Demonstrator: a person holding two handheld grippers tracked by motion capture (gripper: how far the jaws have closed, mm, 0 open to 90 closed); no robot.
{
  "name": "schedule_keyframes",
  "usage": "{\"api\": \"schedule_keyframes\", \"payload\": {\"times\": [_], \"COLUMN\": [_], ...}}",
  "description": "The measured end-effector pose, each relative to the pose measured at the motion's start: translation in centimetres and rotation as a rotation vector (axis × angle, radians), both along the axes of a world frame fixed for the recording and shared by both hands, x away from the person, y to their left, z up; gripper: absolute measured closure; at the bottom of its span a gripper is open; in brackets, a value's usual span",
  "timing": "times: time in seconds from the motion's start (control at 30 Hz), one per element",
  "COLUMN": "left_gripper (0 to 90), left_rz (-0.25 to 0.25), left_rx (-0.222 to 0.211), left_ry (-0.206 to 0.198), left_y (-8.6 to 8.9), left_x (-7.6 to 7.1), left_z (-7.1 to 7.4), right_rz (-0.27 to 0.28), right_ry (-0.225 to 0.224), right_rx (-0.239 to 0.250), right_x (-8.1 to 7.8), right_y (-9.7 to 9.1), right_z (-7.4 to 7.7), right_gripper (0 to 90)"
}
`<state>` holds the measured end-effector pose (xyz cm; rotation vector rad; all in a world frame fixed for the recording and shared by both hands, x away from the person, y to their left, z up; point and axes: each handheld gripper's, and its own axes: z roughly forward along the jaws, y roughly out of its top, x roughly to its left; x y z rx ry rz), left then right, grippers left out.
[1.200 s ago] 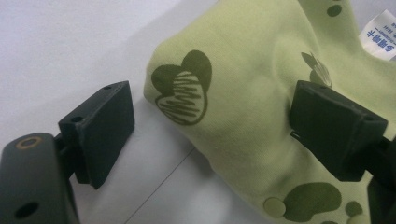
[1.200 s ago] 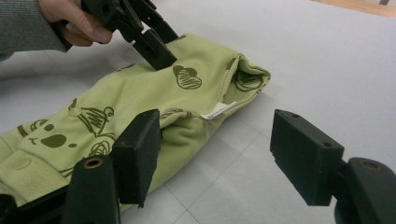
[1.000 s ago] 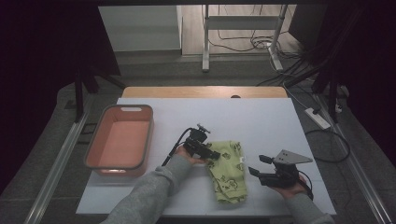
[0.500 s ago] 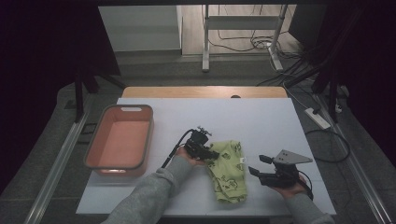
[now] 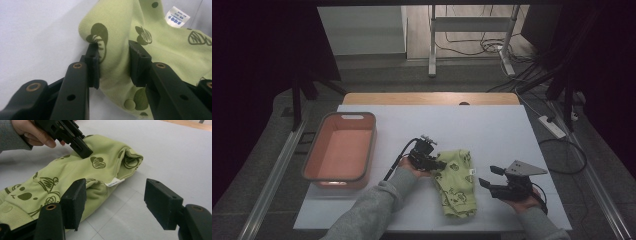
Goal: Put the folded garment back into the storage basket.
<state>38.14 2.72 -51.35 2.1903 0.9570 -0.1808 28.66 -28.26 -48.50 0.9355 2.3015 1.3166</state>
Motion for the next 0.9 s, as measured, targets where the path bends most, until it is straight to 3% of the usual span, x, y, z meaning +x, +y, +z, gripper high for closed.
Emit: {"api": "schedule_keyframes", "payload": {"times": [0.9], "left_gripper": [66.9], "left_rz": [-0.008], "left_rx": [-0.14], "left_ry": [-0.003], "left_y": [1.8], "left_x": [0.1], "left_z": [2.1], "right_rz": [-0.026], "right_ry": [-0.021], "right_rx": [0.021], "right_x": [0.0], "right_y": [-0.3], "right_z": [0.2], "right_gripper": [35.2]}}
